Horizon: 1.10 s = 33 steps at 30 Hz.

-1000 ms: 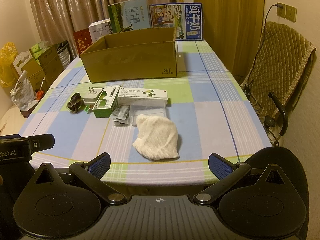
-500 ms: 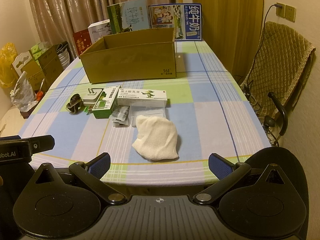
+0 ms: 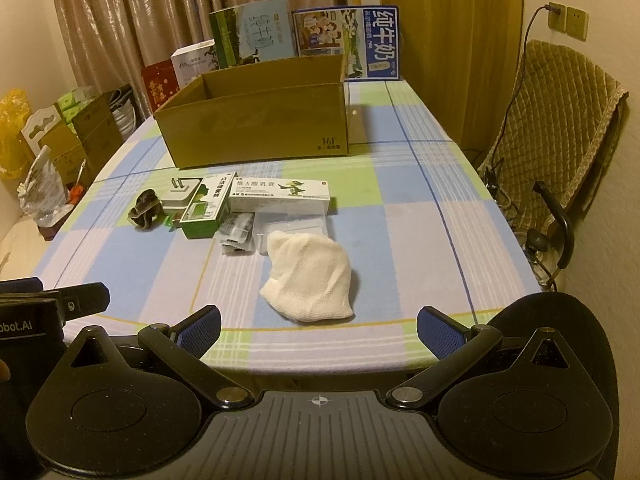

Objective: Organize objects

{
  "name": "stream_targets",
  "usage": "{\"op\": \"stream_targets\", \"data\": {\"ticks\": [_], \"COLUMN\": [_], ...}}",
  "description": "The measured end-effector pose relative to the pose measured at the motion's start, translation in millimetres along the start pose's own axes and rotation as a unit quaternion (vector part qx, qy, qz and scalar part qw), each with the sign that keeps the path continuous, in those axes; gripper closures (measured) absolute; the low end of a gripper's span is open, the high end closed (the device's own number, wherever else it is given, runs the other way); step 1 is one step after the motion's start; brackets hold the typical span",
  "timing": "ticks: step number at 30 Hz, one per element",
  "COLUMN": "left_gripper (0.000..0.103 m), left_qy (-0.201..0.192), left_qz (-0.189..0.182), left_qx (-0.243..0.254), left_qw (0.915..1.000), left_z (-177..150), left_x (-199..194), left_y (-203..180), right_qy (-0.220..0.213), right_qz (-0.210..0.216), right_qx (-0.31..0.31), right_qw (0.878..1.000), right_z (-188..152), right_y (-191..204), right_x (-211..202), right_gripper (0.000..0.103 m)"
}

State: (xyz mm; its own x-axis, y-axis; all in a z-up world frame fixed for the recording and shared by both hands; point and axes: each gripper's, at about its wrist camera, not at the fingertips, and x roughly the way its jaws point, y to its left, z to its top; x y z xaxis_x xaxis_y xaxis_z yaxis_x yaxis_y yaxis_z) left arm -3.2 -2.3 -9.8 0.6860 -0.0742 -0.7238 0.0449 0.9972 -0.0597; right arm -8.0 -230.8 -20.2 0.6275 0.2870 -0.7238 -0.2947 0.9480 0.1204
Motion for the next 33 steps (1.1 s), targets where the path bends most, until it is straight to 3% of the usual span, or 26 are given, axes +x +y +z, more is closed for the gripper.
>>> {"op": "stream_targets", "data": {"ticks": [14, 19, 24, 33], "left_gripper": [0.001, 0.001, 0.001, 0.001], "left_qy": [0.007, 0.0, -0.005, 0.018], "left_qz": [-0.012, -0.02, -0.01, -0.013], "left_qx": [-0.017, 0.0, -0.002, 0.002], "left_qw": [0.9998, 0.9998, 0.9999, 0.9997], "left_z": [-2, 3, 15, 33], "left_x": [18, 27, 40, 75], "left_y": [9, 10, 14, 20], "right_qy": [0.016, 0.017, 0.006, 0.037], "right_qz": [0.014, 0.027, 0.028, 0.034], "right_qx": [-0.006, -0.008, -0.024, -0.038], "right_qw": [1.0, 0.999, 0.999, 0.998], "right_z": [-3, 1, 11, 19], "right_y": [-3, -5, -2, 2], "right_x": [21, 34, 55, 116], "right_gripper": [0.002, 0.002, 0.002, 0.004]}}
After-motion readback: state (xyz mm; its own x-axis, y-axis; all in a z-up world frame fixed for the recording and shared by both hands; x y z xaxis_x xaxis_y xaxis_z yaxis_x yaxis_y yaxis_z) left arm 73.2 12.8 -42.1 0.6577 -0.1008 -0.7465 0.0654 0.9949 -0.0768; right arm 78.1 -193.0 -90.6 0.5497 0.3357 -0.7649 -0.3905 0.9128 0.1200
